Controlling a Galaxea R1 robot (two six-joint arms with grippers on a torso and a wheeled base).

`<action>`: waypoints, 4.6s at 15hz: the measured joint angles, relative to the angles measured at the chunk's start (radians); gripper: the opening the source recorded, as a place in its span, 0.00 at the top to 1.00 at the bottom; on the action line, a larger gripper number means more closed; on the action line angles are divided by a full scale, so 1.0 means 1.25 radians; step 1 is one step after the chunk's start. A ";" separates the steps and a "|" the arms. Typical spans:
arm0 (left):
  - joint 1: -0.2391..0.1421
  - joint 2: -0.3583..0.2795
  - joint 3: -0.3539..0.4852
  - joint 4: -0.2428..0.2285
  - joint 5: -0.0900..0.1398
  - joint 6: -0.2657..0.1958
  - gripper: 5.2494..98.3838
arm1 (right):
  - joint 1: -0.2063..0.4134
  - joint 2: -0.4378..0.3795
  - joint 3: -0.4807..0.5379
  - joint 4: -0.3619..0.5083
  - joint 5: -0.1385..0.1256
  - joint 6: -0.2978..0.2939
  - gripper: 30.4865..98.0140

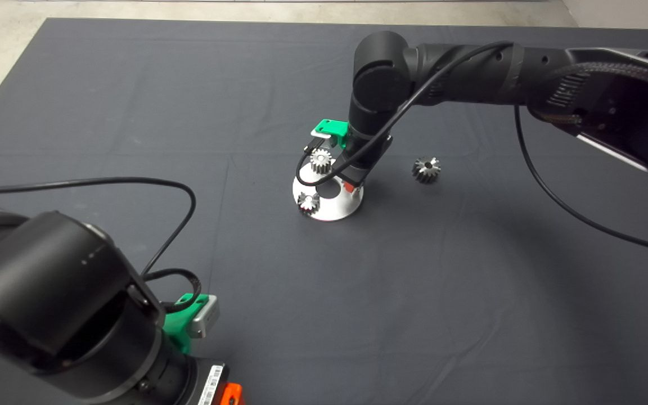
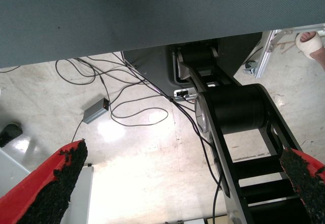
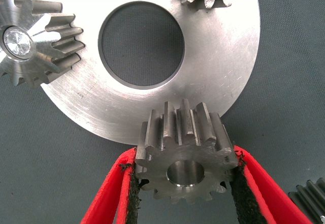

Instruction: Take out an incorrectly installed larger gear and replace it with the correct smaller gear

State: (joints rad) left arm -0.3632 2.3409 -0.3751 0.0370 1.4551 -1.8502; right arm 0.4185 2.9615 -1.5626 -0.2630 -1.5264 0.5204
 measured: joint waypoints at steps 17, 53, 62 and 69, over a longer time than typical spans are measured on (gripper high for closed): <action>0.000 0.000 0.000 0.000 0.000 0.000 0.00 | 0.000 -0.001 0.000 0.000 0.000 -0.004 0.87; 0.000 0.000 0.000 0.000 0.000 0.000 0.00 | -0.012 -0.007 0.005 -0.003 0.000 -0.018 0.87; 0.000 0.000 0.000 0.000 0.000 0.000 0.00 | -0.014 -0.016 0.022 -0.006 0.002 -0.018 0.87; 0.000 0.000 0.000 0.000 0.000 0.000 0.00 | -0.015 -0.020 0.027 -0.008 0.003 -0.018 0.87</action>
State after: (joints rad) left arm -0.3632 2.3409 -0.3751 0.0370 1.4547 -1.8502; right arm 0.3996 2.9366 -1.5287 -0.2726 -1.5230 0.4979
